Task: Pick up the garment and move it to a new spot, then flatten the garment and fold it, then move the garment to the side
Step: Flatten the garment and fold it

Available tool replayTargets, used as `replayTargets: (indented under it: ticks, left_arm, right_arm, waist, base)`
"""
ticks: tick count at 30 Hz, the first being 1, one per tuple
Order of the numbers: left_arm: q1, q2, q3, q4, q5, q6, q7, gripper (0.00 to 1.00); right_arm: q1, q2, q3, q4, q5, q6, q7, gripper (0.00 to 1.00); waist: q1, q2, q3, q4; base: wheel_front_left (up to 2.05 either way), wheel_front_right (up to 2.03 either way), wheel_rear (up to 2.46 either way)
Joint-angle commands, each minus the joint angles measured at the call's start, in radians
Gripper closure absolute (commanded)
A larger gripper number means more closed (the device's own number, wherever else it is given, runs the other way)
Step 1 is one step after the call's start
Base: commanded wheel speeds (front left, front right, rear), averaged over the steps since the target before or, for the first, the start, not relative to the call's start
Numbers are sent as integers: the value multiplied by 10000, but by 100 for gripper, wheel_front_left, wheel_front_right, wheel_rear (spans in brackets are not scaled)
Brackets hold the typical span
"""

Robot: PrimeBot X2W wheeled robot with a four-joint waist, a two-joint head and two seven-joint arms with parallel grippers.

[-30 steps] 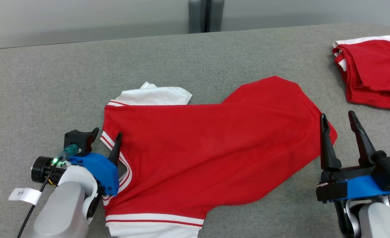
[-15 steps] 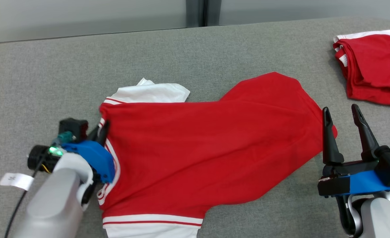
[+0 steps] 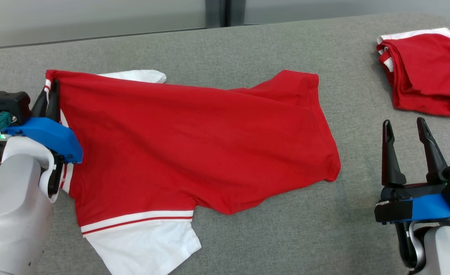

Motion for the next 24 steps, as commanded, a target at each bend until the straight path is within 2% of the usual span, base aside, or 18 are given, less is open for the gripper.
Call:
replayTargets:
  ticks: [1,2,3,7,14,20,24]
  left_arm:
    - [-97,0,1,113,32,41,-56,100]
    - [-73,-14,-16,166,69,38,-91,56]
    - [-40,-36,-19,203,84,60,-104,0]
    - [150,-95,180,-97,175,171,-161,0]
    - [1671,-236,1434,-2678,645,680,-164,0]
    - [3470,-748,2632,-4920,1331,918,-165,0]
    - [4526,-1179,3284,-6048,1753,924,-164,0]
  right_arm:
    - [-36,-37,-4,26,-3,1,-55,0]
    - [-16,-27,9,27,-4,1,-55,0]
    - [-5,-22,23,44,18,1,-55,0]
    - [43,-9,-24,101,64,1,-55,0]
    - [168,-24,-86,205,45,1,-56,0]
    - [434,-8,-107,306,-3,1,-55,0]
    - [617,-1,-88,405,42,1,-55,0]
  waist:
    - [-1,0,7,-28]
    - [-1,0,17,-46]
    - [-1,0,29,-55]
    - [-1,0,14,3]
    - [-1,0,-411,315]
    - [-1,0,-913,686]
    - [-1,0,-1181,952]
  base:
    - [0,0,0]
    - [0,0,0]
    - [0,0,0]
    - [0,0,0]
    - [0,0,0]
    - [0,0,0]
    - [0,0,0]
